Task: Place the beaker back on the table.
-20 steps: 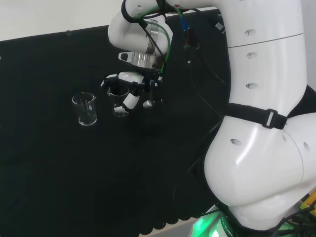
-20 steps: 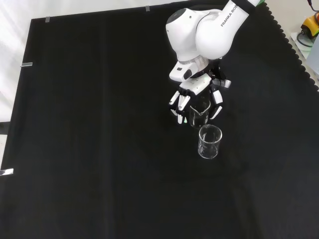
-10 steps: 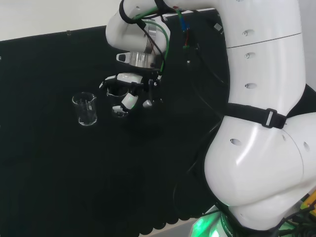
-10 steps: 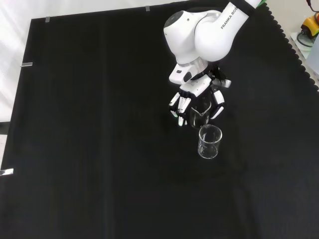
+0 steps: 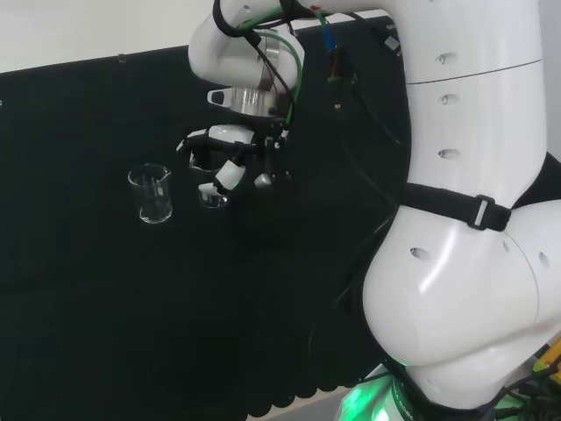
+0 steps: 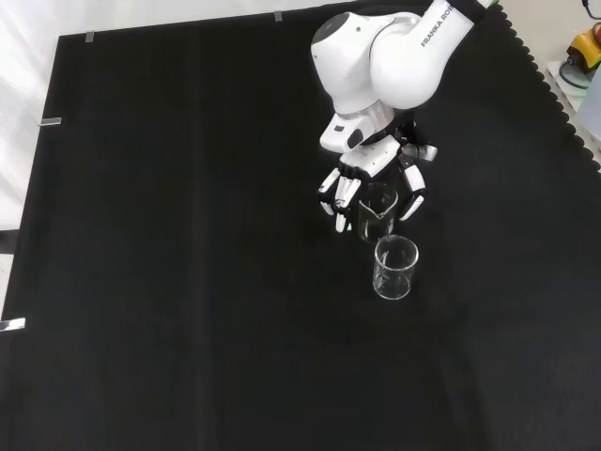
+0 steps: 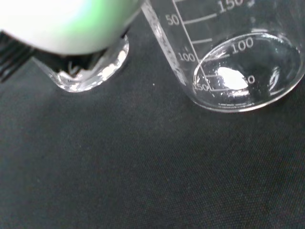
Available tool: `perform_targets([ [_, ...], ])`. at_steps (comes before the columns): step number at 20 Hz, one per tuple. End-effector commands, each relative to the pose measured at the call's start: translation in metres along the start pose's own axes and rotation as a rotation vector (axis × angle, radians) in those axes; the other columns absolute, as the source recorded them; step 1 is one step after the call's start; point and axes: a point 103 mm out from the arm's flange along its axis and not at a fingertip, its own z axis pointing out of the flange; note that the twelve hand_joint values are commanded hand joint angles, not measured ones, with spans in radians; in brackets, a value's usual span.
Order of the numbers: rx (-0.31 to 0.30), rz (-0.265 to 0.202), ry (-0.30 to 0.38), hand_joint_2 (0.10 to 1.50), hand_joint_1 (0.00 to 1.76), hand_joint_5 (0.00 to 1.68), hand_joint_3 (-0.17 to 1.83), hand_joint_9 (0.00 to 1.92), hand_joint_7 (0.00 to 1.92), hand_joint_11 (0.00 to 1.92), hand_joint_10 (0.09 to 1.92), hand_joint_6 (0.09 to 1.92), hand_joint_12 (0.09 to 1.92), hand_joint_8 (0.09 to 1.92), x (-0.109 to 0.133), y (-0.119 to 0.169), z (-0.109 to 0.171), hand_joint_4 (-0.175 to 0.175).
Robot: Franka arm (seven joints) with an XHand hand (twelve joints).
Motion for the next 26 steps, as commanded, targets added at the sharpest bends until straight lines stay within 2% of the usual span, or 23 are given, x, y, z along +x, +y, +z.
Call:
perform_targets([
  [1,-0.015,0.005,-0.002,0.32,0.91,0.35,1.06,0.66,0.57,0.10,0.64,0.34,1.38,0.74,0.000,-0.004,-0.005,-0.038],
  [5,-0.039,0.010,0.000,0.32,0.91,0.36,1.06,0.65,0.57,0.10,0.64,0.34,1.38,0.74,0.001,-0.011,-0.017,-0.038],
  [7,-0.030,0.009,0.018,0.32,0.90,0.36,1.05,0.56,0.52,0.05,0.65,0.32,1.39,0.73,0.002,-0.015,-0.025,-0.036],
  [9,-0.047,0.011,0.013,0.32,0.87,0.36,1.04,0.43,0.42,0.01,0.68,0.28,1.32,0.71,0.003,-0.018,-0.032,-0.035],
  [16,-0.045,0.024,-0.010,0.32,0.85,0.33,1.01,0.23,0.19,0.00,0.69,0.19,1.14,0.63,0.009,-0.030,-0.051,-0.040],
  [26,-0.086,0.069,-0.025,0.33,0.85,0.30,1.01,0.20,0.15,0.00,0.72,0.13,1.09,0.59,0.012,-0.065,-0.076,-0.043],
])
